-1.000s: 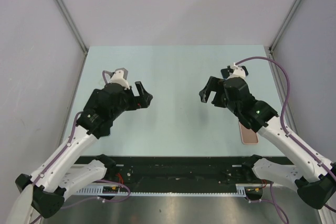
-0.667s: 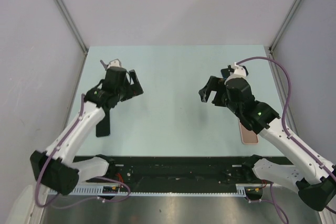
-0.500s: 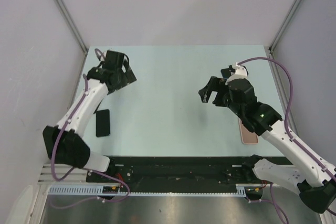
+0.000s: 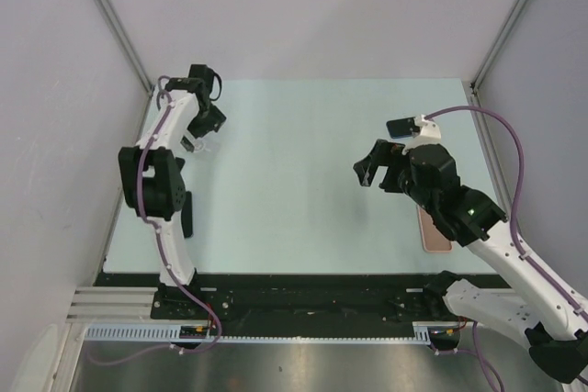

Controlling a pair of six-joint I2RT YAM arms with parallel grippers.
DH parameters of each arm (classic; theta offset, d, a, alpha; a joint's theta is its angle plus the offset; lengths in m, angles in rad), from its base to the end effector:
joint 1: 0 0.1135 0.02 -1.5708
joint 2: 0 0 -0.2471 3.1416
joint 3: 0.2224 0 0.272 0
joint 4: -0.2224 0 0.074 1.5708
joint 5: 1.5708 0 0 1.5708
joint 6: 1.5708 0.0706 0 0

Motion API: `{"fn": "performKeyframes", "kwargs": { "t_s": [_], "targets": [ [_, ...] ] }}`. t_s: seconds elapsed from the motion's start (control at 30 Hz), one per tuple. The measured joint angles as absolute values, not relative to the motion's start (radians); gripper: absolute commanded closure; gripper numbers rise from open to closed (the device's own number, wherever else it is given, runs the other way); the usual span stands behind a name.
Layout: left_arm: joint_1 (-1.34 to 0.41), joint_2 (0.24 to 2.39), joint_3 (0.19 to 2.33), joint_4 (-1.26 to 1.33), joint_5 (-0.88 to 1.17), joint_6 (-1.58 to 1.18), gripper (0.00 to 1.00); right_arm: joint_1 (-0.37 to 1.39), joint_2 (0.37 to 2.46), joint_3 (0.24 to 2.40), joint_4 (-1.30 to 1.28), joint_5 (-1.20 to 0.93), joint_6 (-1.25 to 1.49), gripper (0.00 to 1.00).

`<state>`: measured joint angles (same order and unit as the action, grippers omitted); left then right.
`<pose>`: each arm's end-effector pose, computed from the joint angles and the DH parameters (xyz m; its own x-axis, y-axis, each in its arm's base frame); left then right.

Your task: Put the phone into the phone case

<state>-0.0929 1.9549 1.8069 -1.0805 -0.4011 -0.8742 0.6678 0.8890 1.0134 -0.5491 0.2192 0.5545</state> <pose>0.4312 -0.0125 0.2319 -0.5672 -0.6564 -0.4975 -0.7483 0.6630 -0.0215 0.2060 0.1429 0.3389 -0.5114 0.2512 -0.8218 -0.2113 0.8902 0.4036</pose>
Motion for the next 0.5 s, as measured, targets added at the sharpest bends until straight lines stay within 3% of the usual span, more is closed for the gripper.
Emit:
{"fn": "performKeyframes", "kwargs": {
  "t_s": [0.5],
  "targets": [
    [-0.073, 2.293, 2.020, -1.109, -0.381, -0.987, 0.00, 0.670, 0.880, 1.013, -0.572, 0.232, 0.550, 0.02]
  ]
}}
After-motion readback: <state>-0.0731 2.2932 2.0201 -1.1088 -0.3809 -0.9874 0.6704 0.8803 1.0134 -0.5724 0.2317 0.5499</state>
